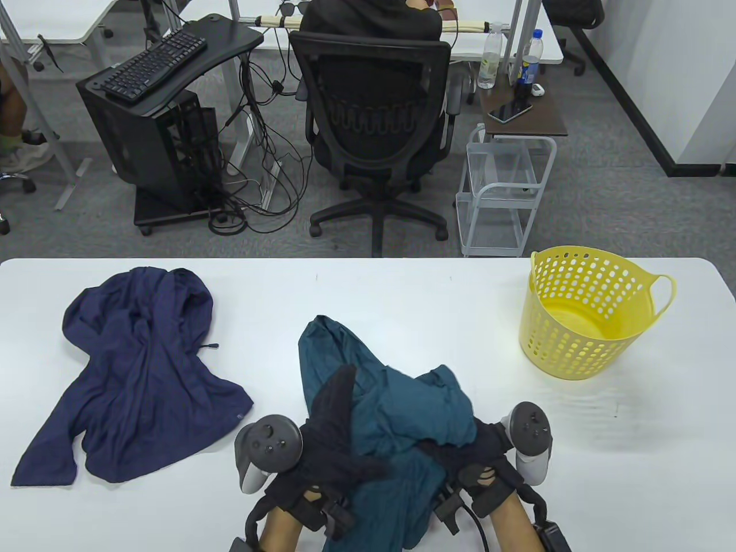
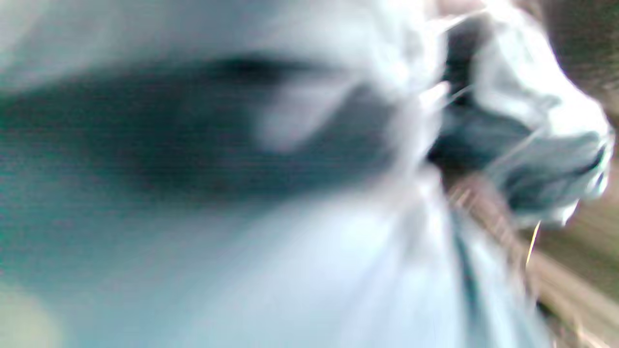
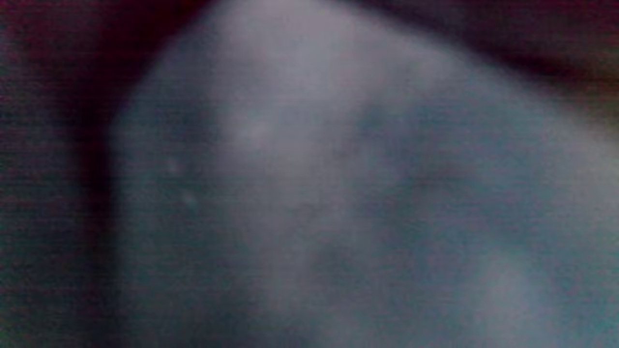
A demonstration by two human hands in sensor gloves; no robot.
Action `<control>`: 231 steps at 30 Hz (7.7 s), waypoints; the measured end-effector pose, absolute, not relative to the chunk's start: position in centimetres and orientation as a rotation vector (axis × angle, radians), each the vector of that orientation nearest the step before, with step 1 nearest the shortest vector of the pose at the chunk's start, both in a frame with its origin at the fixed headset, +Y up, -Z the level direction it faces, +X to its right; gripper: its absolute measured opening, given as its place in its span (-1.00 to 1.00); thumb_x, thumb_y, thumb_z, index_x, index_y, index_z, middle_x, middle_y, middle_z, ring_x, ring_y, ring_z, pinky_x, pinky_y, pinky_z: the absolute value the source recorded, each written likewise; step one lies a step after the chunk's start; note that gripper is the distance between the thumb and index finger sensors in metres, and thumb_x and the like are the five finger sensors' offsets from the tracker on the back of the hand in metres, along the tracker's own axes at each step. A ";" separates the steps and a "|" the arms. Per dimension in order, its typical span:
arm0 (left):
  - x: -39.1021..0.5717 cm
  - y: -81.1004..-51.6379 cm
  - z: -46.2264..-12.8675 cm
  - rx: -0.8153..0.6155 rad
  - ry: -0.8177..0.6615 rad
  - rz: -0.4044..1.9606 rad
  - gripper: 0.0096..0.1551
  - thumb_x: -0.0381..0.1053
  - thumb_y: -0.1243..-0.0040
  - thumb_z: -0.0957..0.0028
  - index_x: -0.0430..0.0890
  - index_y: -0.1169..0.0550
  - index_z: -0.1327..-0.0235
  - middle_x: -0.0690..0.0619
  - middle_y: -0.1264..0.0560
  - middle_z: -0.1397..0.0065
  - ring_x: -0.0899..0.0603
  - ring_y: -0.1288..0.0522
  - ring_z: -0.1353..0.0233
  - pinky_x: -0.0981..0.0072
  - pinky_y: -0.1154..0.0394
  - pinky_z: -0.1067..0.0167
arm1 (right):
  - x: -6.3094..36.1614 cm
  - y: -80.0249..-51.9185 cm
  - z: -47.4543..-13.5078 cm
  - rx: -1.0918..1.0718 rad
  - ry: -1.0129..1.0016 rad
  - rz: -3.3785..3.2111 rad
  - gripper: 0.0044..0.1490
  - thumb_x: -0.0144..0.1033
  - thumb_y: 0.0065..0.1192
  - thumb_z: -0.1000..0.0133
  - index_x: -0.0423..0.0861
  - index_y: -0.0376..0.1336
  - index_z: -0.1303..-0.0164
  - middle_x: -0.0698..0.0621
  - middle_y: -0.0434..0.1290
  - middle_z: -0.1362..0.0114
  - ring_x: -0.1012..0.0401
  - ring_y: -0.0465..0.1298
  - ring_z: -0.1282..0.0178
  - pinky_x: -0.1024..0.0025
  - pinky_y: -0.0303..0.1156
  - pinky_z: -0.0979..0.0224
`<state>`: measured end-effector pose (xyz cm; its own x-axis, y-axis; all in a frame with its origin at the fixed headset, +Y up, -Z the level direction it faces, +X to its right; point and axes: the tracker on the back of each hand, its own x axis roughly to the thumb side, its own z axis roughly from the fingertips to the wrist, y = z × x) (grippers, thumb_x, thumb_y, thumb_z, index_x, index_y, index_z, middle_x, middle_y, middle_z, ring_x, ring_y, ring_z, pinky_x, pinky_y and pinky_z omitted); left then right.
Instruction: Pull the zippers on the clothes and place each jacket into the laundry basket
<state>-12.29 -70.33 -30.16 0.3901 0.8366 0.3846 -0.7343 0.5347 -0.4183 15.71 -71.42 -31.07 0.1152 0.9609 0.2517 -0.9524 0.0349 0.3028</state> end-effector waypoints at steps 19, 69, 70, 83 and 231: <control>-12.0 -69.5 -29.3 0.223 -0.328 0.959 -0.29 0.09 -0.44 0.13 0.51 -0.37 -0.24 0.22 -0.48 -0.33 -0.06 -0.77 -0.07 0.06 -0.75 0.07 | 16.8 -68.5 -29.0 0.927 0.371 1.383 -0.05 -0.59 0.34 -0.10 0.34 0.06 -0.60 0.17 -0.03 -0.84 -0.11 -0.08 -0.81 -0.24 -0.08 -0.65; -5.7 -75.6 -29.0 -0.944 -0.784 1.443 0.03 0.56 0.10 0.10 0.10 -0.16 -0.62 -0.01 -0.49 -0.53 -0.42 -0.17 -0.64 -0.55 -0.04 -0.35 | 23.4 -69.0 -29.1 0.422 -0.225 1.176 0.11 0.05 0.67 -0.02 0.36 -0.07 -0.58 0.14 0.31 -0.57 -0.03 0.51 -0.42 -0.08 0.43 -0.42; -5.2 -75.5 -28.6 -0.974 -0.747 1.561 0.06 0.55 0.09 0.10 0.05 -0.12 -0.62 -0.05 -0.49 -0.52 -0.43 -0.25 -0.60 -0.55 -0.12 -0.34 | 24.0 -69.2 -29.0 0.355 -0.296 1.213 0.10 0.05 0.65 -0.03 0.39 -0.08 -0.57 0.15 0.28 -0.59 -0.04 0.48 -0.45 -0.10 0.39 -0.46; -7.1 -78.6 -28.0 -1.079 -0.146 1.912 0.18 0.55 0.40 0.09 -0.16 0.47 -0.35 -0.39 -0.05 -0.61 -0.34 -0.45 -0.49 -0.12 -0.48 -0.36 | 16.3 -69.6 -28.5 0.592 -0.098 2.196 0.28 0.31 0.39 -0.03 0.20 -0.34 -0.65 0.02 -0.13 -0.80 -0.24 -0.02 -0.74 -0.31 0.05 -0.61; -39.8 -69.7 -37.5 0.020 0.530 0.270 -0.49 0.18 -0.38 0.21 0.26 -0.59 -0.07 0.14 -0.68 0.02 0.04 -0.72 0.27 0.12 -0.70 0.28 | 17.6 -75.2 -29.2 0.141 -0.042 2.884 0.13 0.58 -0.08 0.01 0.20 -0.15 -0.71 0.01 -0.10 -0.86 -0.24 -0.01 -0.76 -0.47 0.01 -0.54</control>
